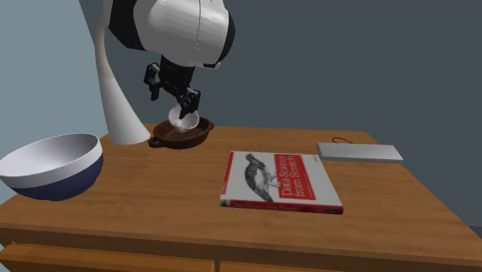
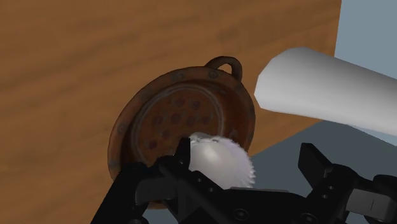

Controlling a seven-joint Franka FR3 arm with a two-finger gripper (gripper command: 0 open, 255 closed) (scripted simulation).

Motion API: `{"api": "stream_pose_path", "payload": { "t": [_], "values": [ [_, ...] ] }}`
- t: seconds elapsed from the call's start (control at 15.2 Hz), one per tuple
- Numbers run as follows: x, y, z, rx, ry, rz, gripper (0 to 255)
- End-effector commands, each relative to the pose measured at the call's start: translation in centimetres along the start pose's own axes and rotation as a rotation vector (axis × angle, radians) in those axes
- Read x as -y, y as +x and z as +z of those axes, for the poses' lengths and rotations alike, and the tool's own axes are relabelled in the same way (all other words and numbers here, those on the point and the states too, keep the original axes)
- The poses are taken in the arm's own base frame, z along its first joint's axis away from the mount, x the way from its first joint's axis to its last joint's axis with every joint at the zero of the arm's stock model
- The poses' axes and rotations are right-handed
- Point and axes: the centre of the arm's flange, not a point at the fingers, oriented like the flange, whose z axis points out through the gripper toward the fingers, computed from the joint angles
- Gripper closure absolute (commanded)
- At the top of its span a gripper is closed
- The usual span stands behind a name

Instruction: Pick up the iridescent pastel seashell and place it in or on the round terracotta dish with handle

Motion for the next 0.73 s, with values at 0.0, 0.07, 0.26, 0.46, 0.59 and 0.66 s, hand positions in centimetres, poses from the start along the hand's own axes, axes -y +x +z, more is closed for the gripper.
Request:
{"api": "stream_pose_path", "payload": {
  "t": [0.0, 0.07, 0.26, 0.46, 0.59, 0.66],
  "values": [
    [0.0, 0.0, -2.1, -0.001, 0.000, 0.000, 0],
    [0.0, 0.0, -3.4, -0.001, 0.000, 0.000, 0],
    [0.0, 0.0, -4.5, -0.001, 0.000, 0.000, 0],
    [0.0, 0.0, -4.5, -0.001, 0.000, 0.000, 0],
    [0.0, 0.0, -4.5, -0.001, 0.000, 0.000, 0],
    [0.0, 0.0, -4.5, -0.001, 0.000, 0.000, 0]
  ]
}}
